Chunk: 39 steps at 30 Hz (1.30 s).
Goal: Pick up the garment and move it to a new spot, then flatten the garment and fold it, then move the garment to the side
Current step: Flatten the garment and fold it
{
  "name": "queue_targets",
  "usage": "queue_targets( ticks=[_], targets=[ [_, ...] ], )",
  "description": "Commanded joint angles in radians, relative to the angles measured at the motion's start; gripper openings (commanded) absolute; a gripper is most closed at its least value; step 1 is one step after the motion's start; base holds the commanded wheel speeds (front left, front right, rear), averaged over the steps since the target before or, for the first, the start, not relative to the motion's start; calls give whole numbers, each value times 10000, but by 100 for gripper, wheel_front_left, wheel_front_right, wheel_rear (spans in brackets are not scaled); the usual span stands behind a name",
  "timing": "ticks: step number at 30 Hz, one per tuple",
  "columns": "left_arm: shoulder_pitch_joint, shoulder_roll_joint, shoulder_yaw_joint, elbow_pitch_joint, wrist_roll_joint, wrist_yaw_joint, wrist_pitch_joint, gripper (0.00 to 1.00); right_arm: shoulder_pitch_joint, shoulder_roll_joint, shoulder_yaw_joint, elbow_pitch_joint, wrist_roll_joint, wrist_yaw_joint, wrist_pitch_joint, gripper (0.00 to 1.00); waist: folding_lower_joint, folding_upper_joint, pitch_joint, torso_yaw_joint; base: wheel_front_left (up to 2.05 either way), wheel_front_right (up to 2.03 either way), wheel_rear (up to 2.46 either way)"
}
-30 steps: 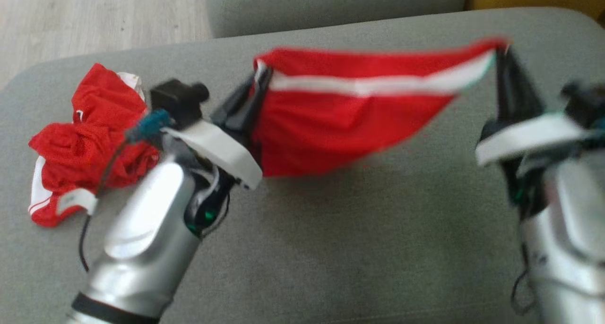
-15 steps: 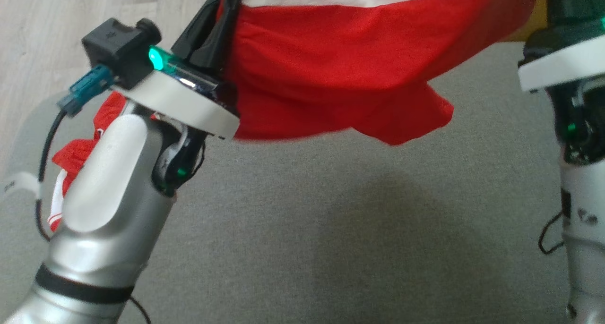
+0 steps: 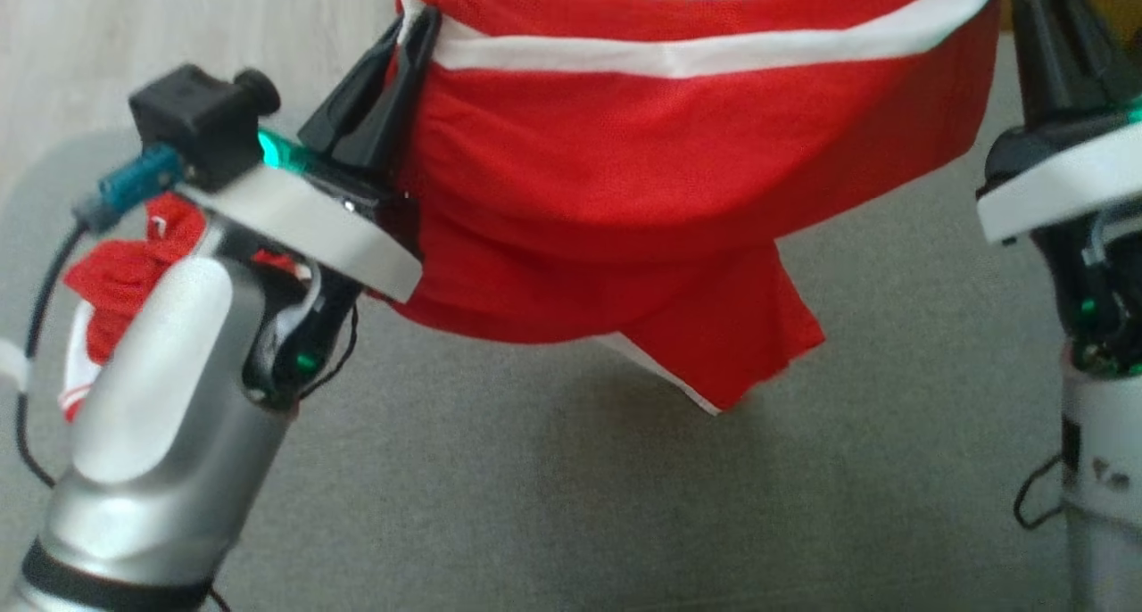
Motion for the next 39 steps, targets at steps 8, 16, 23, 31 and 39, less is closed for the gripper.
queue_targets(
  ticks=[8,16,23,31,39],
  targets=[
    [-3681,767,608,1443,-146,-538,64,0,-3815,71,426,2604,-203,-9,-666,0,0,-1,2769,-779,0,0,0],
    [-7089,669,334,4050,17,-672,-1401,0,-7692,310,-231,6424,-1032,-9,-3074,0,0,-1,3983,-963,0,0,0],
    [-8667,275,-274,5159,-63,-680,-2135,0,-9159,441,-524,8867,-1586,-9,-5304,0,0,-1,4547,-911,0,0,0],
    [-5571,-145,-496,3683,196,-681,-2150,0,-7274,-179,1434,10930,-1250,-9,-5753,0,0,-1,4224,-527,0,0,0],
    [-2099,400,-1717,2560,212,-682,-2151,0,-4823,-1692,4380,10617,689,-9,-4722,0,0,-1,3107,-256,0,0,0]
  ],
)
